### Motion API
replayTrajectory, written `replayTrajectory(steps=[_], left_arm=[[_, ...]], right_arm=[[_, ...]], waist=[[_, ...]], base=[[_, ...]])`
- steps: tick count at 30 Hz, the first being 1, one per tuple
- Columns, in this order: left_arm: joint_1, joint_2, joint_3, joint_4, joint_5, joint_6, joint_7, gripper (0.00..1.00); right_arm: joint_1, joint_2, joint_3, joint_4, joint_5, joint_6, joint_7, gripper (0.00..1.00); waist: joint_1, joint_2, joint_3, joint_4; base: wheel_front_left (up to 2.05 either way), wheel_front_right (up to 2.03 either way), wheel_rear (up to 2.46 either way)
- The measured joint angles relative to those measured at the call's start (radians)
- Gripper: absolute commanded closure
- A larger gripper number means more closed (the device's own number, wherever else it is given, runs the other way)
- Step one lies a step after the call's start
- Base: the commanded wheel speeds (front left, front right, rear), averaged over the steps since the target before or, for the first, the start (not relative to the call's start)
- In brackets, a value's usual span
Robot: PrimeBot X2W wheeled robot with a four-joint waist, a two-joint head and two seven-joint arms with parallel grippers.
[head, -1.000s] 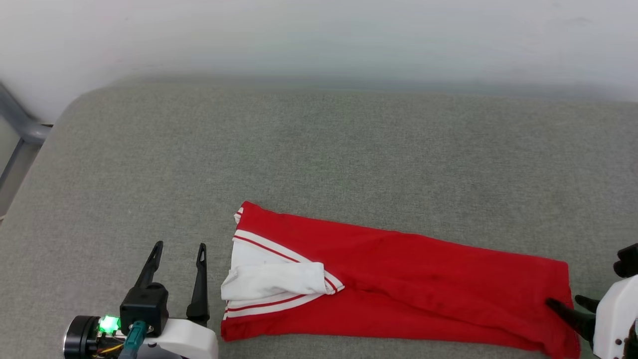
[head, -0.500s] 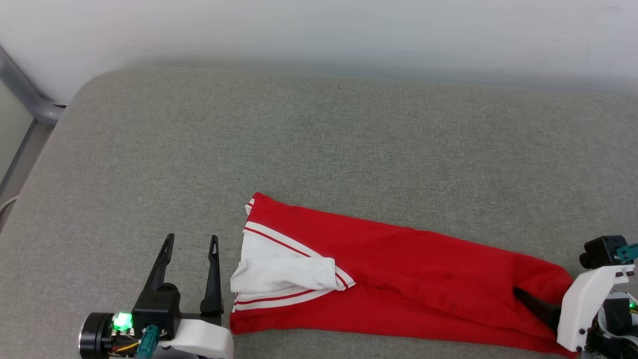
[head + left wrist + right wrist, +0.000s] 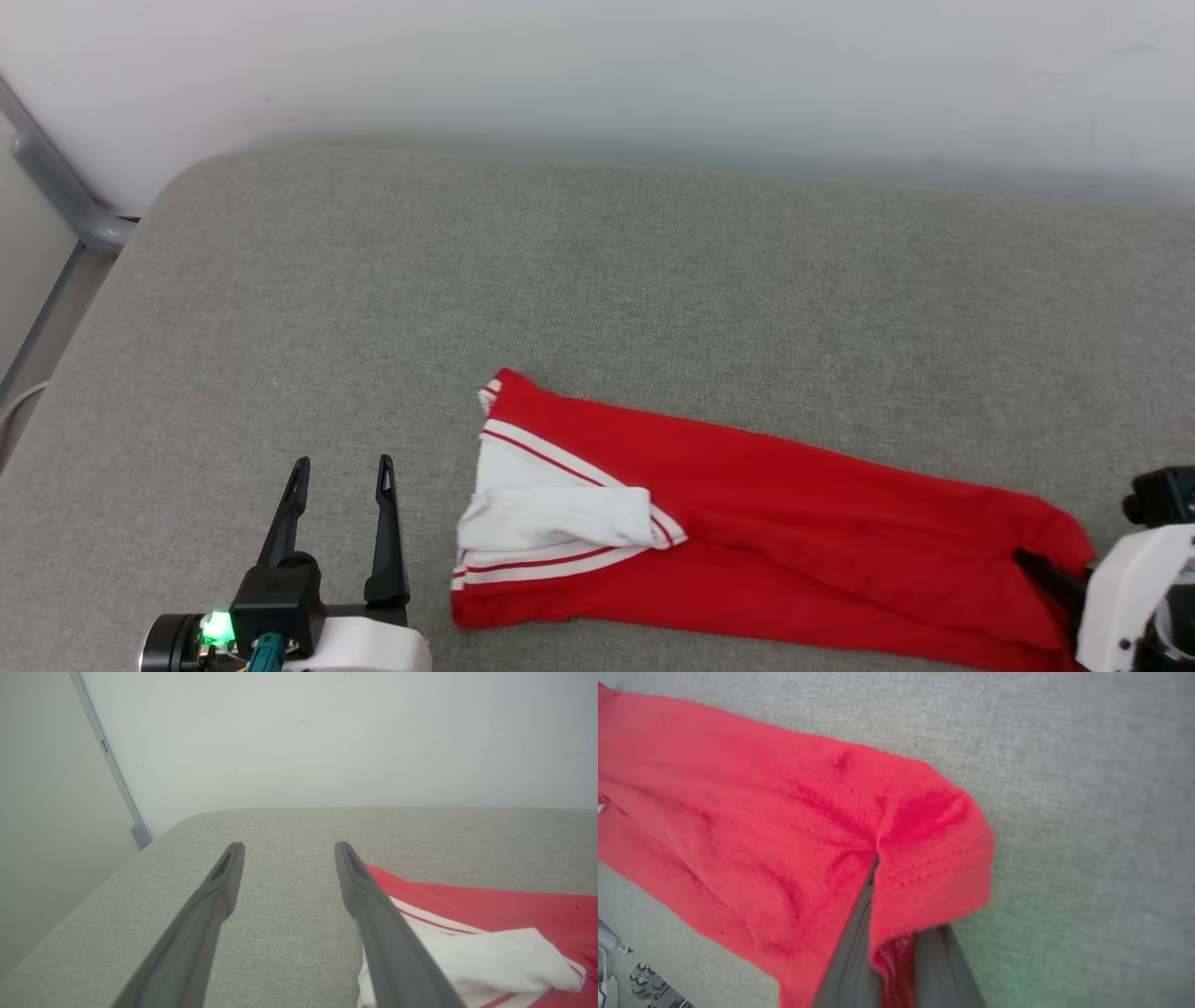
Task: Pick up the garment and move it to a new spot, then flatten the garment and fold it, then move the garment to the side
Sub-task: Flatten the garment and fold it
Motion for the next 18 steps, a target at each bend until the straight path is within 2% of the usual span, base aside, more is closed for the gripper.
replayTrajectory(steps=[13, 18], left_arm=[[0.053, -0.048, 0.081, 0.014, 0.080, -0.076, 0.000, 0.00], [0.060, -0.050, 0.092, 0.021, 0.105, -0.100, 0.000, 0.00]], right_arm=[[0.056, -0.129, -0.051, 0.112, 0.059, 0.000, -0.028, 1.00], [0.061, -0.143, -0.049, 0.076, 0.072, 0.000, 0.010, 1.00]], waist=[[0.0000, 0.0000, -0.056, -0.027], [0.0000, 0.0000, -0.073, -0.035]], base=[[0.00, 0.00, 0.00], [0.00, 0.00, 0.00]])
